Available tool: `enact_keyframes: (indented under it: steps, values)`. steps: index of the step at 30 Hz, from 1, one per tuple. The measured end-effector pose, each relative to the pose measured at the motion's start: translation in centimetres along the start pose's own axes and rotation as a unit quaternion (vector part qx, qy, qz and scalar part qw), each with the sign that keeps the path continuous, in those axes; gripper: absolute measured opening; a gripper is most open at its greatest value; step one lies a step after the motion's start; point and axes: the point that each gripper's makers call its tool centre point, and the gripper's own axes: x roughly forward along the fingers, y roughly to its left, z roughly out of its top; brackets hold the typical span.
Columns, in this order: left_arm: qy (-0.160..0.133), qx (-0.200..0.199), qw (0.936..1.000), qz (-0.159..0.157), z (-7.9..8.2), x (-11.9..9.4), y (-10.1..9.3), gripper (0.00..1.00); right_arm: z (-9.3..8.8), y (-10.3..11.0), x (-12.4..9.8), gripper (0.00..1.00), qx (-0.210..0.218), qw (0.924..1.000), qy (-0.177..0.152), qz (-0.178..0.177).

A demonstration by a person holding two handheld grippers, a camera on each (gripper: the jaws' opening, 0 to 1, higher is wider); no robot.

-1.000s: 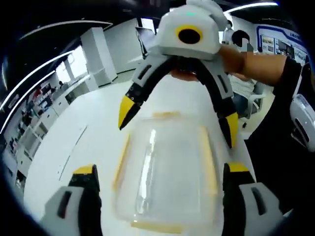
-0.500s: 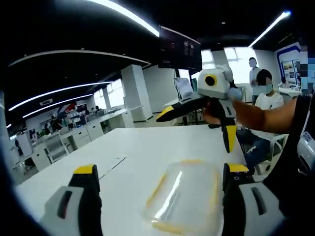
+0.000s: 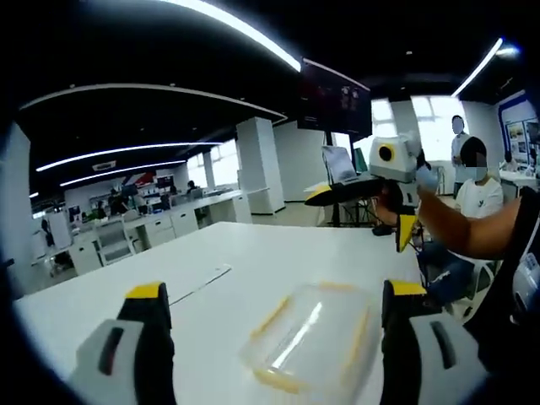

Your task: Snap each plastic latch of the storage box into its locked position after aligning the lid with the box until every specified latch is closed and the lid sits flush.

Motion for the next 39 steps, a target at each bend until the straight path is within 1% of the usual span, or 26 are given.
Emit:
enact_keyframes:
  steps: [1, 2, 3, 4, 8, 10, 11, 12, 14, 15, 17, 21, 22, 23, 25, 26, 28, 29, 30, 32, 33, 35, 39]
  values:
    - [0.003, 0.001, 1.0000, -0.005, -0.3, -0.1, -0.2, 1.00, -0.1, 0.1, 0.0, 1.00, 0.001, 1.0000, -0.003, 0.000]
    - [0.018, 0.012, 0.9995, -0.025, -1.1, -0.2, -1.0, 1.00, -0.1, 0.3, 0.1, 1.00, 0.004, 1.0000, -0.008, 0.001]
    - [0.030, 0.013, 0.9992, -0.024, -1.8, -0.2, -1.2, 1.00, -0.2, 0.5, 0.2, 1.00, 0.004, 0.9999, -0.015, 0.003]
    - [0.035, 0.015, 0.9991, -0.017, -2.5, 0.0, -1.0, 1.00, -0.4, 0.8, 0.3, 1.00, 0.003, 0.9998, -0.017, 0.006]
    - [0.047, 0.021, 0.9987, -0.002, -4.7, 0.1, -0.5, 1.00, -1.7, 1.4, 1.0, 1.00, 0.014, 0.9998, -0.006, 0.010]
    - [0.055, 0.013, 0.9984, -0.011, -5.6, -0.1, -0.7, 1.00, -2.2, 1.7, 1.2, 1.00, 0.019, 0.9998, -0.005, 0.010]
    - [0.052, 0.006, 0.9986, -0.010, -5.9, -0.2, -0.7, 1.00, -2.7, 2.0, 1.3, 1.00, 0.036, 0.9992, -0.004, 0.014]
    - [0.046, 0.001, 0.9989, -0.005, -6.0, -0.3, -0.5, 1.00, -2.8, 2.1, 1.3, 1.00, 0.044, 0.9989, -0.006, 0.016]
    - [0.041, -0.006, 0.9991, 0.003, -6.1, -0.5, 0.0, 1.00, -3.2, 2.0, 1.4, 1.00, 0.045, 0.9989, -0.006, 0.013]
    - [0.033, -0.009, 0.9993, 0.013, -6.0, -0.5, 0.3, 1.00, -3.3, 1.9, 1.4, 1.00, 0.042, 0.9991, -0.004, 0.009]
    - [0.030, -0.004, 0.9992, 0.025, -6.0, -0.6, 0.6, 1.00, -3.5, 1.5, 1.4, 1.00, 0.037, 0.9993, -0.002, 0.001]
    - [0.027, 0.003, 0.9992, 0.031, -6.1, -0.6, 0.2, 1.00, -3.7, 0.9, 1.6, 1.00, 0.043, 0.9991, -0.006, -0.001]
    - [0.023, 0.000, 0.9991, 0.036, -6.0, -0.6, 0.4, 1.00, -3.8, 0.8, 1.7, 1.00, 0.044, 0.9990, -0.006, -0.002]
    - [0.014, -0.003, 0.9987, 0.050, -5.6, -0.6, 0.9, 1.00, -3.8, 0.8, 1.7, 1.00, 0.045, 0.9990, -0.006, -0.002]
    - [0.016, -0.003, 0.9991, 0.040, -5.7, -0.6, 0.6, 1.00, -4.2, 0.8, 1.8, 1.00, 0.049, 0.9988, -0.002, 0.000]
    - [0.011, -0.014, 0.9991, 0.038, -5.5, -0.6, 0.6, 1.00, -4.2, 0.8, 1.9, 1.00, 0.047, 0.9989, -0.005, 0.000]
    - [0.005, -0.016, 0.9993, 0.034, -5.3, -0.6, 0.4, 1.00, -4.4, 0.7, 2.0, 1.00, 0.045, 0.9990, -0.007, -0.002]
    - [-0.001, -0.016, 0.9993, 0.034, -5.1, -0.5, 0.3, 1.00, -4.4, 0.7, 2.0, 1.00, 0.043, 0.9990, -0.014, -0.004]
    - [-0.016, -0.020, 0.9990, 0.036, -4.6, -0.5, 0.3, 1.00, -4.5, 0.7, 2.0, 1.00, 0.043, 0.9990, -0.015, -0.004]
    - [-0.016, -0.027, 0.9992, 0.025, -4.6, -0.4, -0.1, 1.00, -4.7, 0.8, 2.0, 1.00, 0.044, 0.9989, -0.018, -0.004]
    - [-0.008, -0.017, 0.9996, 0.020, -4.8, -0.3, -0.3, 1.00, -4.8, 0.8, 2.0, 1.00, 0.043, 0.9989, -0.019, -0.005]
    - [-0.009, -0.005, 0.9996, 0.026, -4.9, -0.1, -0.3, 1.00, -4.8, 0.8, 1.8, 1.00, 0.042, 0.9988, -0.025, -0.008]
    - [-0.009, -0.009, 0.9996, 0.025, -5.1, 0.1, -0.6, 1.00, -5.0, 0.9, 1.5, 1.00, 0.038, 0.9988, -0.027, -0.014]
